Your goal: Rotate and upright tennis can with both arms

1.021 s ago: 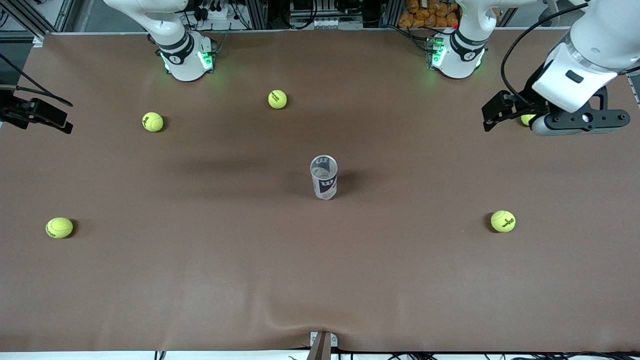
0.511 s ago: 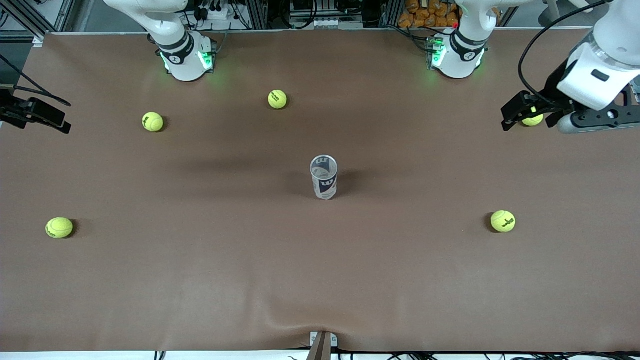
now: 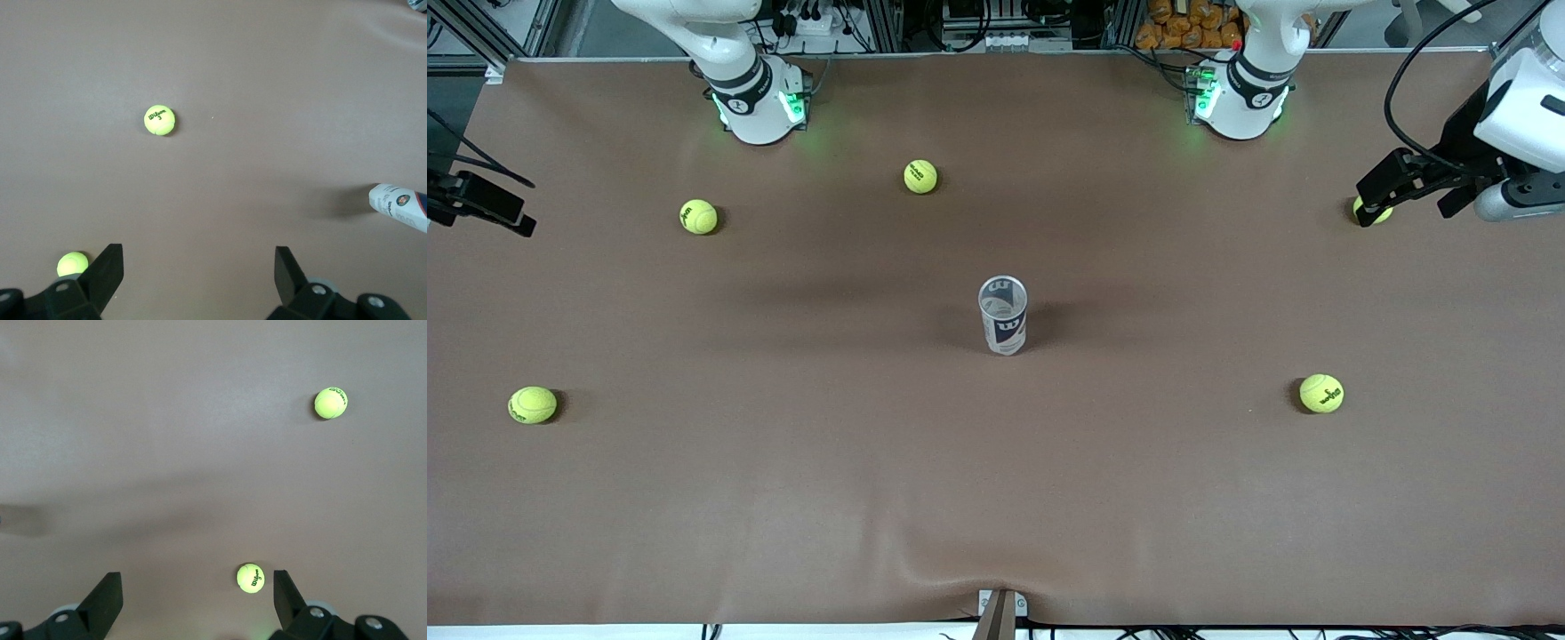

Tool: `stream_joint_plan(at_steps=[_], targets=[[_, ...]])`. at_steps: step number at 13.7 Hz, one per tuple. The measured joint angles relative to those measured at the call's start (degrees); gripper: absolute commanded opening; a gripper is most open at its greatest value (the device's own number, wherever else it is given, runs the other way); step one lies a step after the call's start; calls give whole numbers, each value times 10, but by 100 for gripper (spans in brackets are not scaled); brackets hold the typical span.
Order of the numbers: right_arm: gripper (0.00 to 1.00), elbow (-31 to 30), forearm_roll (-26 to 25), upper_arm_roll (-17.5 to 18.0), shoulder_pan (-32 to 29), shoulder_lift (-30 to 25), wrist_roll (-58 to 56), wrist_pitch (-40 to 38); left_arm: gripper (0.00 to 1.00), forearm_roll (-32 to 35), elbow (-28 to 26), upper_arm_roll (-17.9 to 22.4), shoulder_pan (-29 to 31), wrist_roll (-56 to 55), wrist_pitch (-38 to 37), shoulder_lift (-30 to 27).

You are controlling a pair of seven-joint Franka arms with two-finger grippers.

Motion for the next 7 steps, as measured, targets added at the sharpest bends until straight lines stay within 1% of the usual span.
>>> stream_joint_plan(at_steps=[1, 2, 4, 5, 7], targets=[[100, 1, 0, 0, -4, 0, 0, 0, 100, 0, 0, 7, -1, 4, -10, 0], [100, 2, 0, 0, -8, -1, 0, 0, 100, 0, 0, 24, -10, 12, -18, -1], [100, 5, 0, 0, -12, -1, 0, 0, 100, 0, 0, 74, -43, 27, -38, -2], [100, 6, 1, 0, -12, -1, 0, 0, 100, 0, 0, 86, -51, 29, -45, -4], [100, 6, 2, 5, -12, -1, 0, 0, 100, 0, 0, 90, -55, 31, -55, -9]])
